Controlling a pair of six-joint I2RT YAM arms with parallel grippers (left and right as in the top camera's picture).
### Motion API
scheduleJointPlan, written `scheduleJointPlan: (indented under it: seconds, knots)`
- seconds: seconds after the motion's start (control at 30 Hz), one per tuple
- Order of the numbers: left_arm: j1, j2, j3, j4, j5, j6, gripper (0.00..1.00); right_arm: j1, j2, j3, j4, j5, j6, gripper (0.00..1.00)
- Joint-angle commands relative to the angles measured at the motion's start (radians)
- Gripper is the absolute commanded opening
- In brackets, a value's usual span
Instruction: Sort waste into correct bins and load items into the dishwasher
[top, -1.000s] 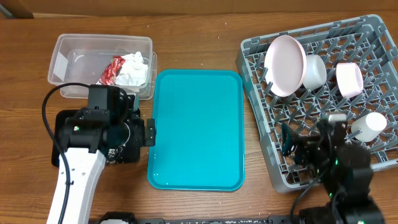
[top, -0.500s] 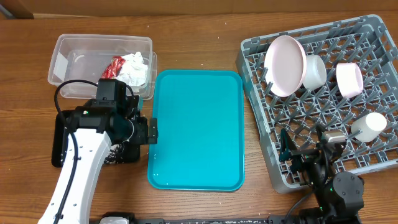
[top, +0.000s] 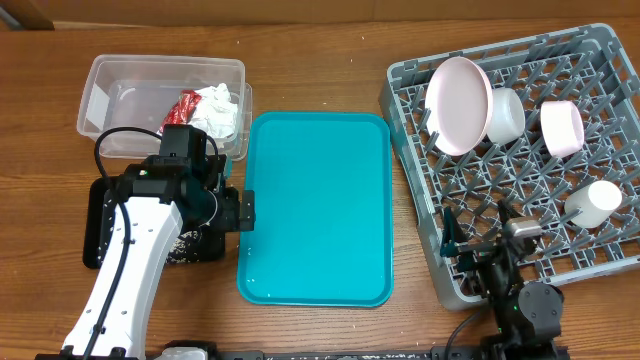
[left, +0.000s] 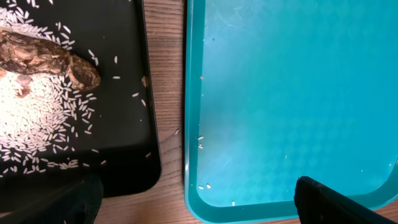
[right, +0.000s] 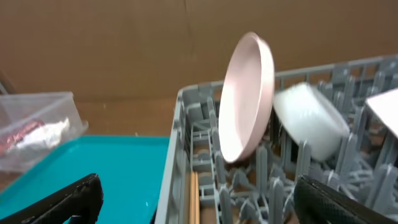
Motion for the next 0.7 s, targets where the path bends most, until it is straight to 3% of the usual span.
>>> scheduleJointPlan:
  seconds: [0.0,0.13,0.2,0.27,0.67]
  knots:
    - [-0.005,0.005,-0.002,0.0,0.008,0.015,1.0,-0.005,-0.013,-0.006,0.018,-0.045,0.003,1.0]
    - [-0.005,0.005,-0.002,0.0,0.008,0.015,1.0,-0.005,-0.013,-0.006,0.019,-0.076,-0.023,1.0]
    - [-0.005,0.005,-0.002,0.0,0.008,0.015,1.0,-0.005,-0.013,-0.006,0.036,-0.223,-0.216,1.0]
    - [-0.005,0.005,-0.002,0.0,0.008,0.015,1.0,-0.005,-0.013,-0.006,0.036,-0.227,-0.298,1.0]
    - [-0.005,0.005,-0.002,0.0,0.008,0.015,1.0,-0.005,-0.013,-0.006,0.021,-0.08,-0.231,1.0]
